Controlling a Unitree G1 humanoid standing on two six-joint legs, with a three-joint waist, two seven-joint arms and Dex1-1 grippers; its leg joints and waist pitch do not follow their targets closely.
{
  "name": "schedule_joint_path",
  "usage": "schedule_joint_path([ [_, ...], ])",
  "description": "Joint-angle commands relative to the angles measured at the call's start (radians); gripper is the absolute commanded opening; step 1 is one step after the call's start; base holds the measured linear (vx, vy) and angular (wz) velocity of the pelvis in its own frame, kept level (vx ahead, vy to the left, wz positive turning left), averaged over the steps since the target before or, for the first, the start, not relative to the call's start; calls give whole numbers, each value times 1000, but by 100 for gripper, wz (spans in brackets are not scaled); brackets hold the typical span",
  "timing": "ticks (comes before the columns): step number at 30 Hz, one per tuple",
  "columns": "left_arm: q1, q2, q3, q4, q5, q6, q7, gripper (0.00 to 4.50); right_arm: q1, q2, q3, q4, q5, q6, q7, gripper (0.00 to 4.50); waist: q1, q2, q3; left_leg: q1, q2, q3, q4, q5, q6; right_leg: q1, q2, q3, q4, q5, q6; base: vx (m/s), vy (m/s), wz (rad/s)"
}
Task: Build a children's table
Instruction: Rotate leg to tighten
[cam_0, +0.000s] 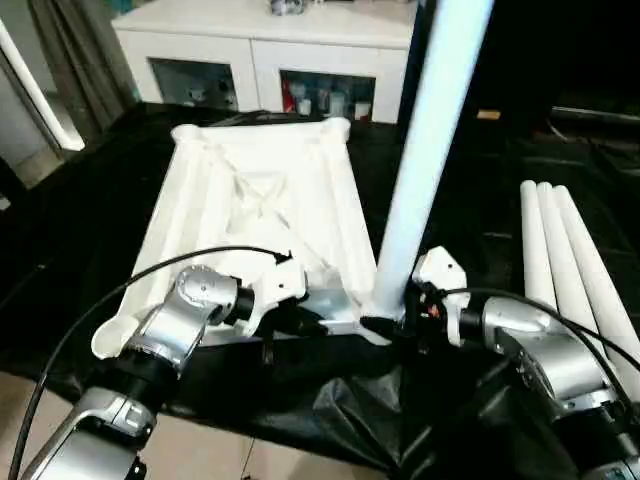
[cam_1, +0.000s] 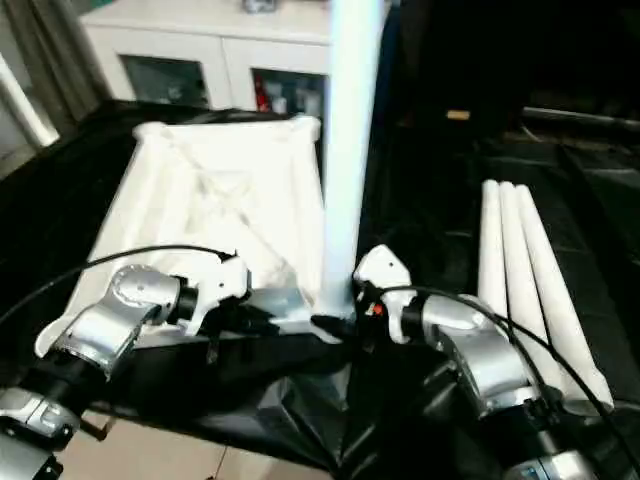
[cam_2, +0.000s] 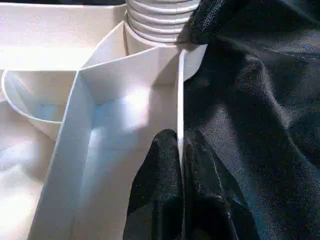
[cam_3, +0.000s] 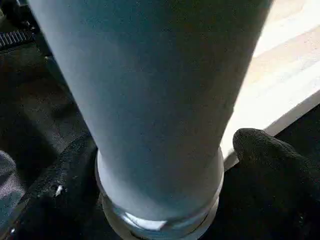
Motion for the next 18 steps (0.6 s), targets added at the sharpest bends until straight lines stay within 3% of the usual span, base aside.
schedule_joint_path([
  [1,11,-14,6,-21,-47,-20,-21,0,-10,-5,5,-11,2,8,5,420,0,-14,-57,-1,44,-11,-64,-134,79,53,-63,58,-67,-82,-242,0,0,0],
  [18,25,-15,20,-33,-50,9,-9,0,1,42,-24,-7,36,28,-4,285,0,-17,-58,-3,43,-10,-62,-113,84,54,-62,57,-66,-82,-235,0,0,0],
])
